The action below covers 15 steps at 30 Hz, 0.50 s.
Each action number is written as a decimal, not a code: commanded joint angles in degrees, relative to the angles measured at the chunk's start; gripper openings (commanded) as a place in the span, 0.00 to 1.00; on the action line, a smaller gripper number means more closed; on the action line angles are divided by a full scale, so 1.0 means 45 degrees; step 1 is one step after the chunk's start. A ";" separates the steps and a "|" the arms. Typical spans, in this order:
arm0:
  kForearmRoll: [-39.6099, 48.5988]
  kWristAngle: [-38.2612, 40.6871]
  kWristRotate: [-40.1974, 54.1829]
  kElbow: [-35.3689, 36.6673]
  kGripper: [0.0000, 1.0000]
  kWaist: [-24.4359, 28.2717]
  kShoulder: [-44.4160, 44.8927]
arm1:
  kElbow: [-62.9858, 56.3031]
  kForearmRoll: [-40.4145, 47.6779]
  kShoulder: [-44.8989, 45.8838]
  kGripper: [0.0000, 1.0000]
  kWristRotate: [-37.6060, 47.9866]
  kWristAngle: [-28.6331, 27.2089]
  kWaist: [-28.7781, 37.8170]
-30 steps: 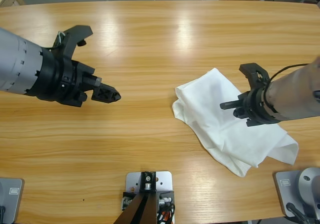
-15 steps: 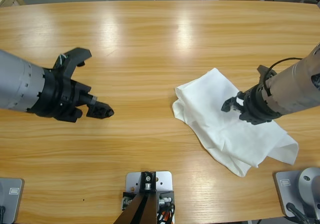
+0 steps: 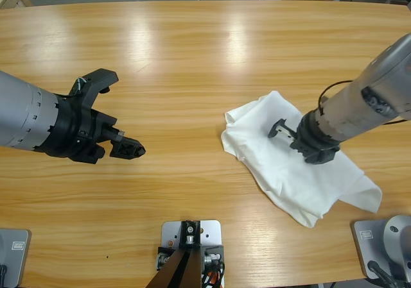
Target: Fold clothes
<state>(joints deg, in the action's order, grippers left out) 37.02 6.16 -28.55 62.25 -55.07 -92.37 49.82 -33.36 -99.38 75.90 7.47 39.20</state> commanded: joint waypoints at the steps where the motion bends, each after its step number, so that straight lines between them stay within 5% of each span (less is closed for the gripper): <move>1: 0.0071 0.0181 0.0133 -0.0645 0.76 -0.0184 -0.0017 | -0.2369 0.3405 -0.1385 1.00 -0.0609 0.0312 -0.0077; 9: 0.0071 0.0232 0.0114 -0.0750 0.76 -0.0239 0.0112 | -0.2005 0.3405 -0.2147 1.00 -0.5359 -0.0161 -0.0062; 15: 0.0063 0.0232 0.0114 -0.1336 0.76 -0.0282 0.0639 | 0.1124 0.0010 -0.3725 1.00 -0.8222 -0.1872 0.1458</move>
<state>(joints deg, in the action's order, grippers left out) 37.02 6.29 -28.55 60.16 -55.47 -91.91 46.62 -20.88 -100.04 50.07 7.45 39.96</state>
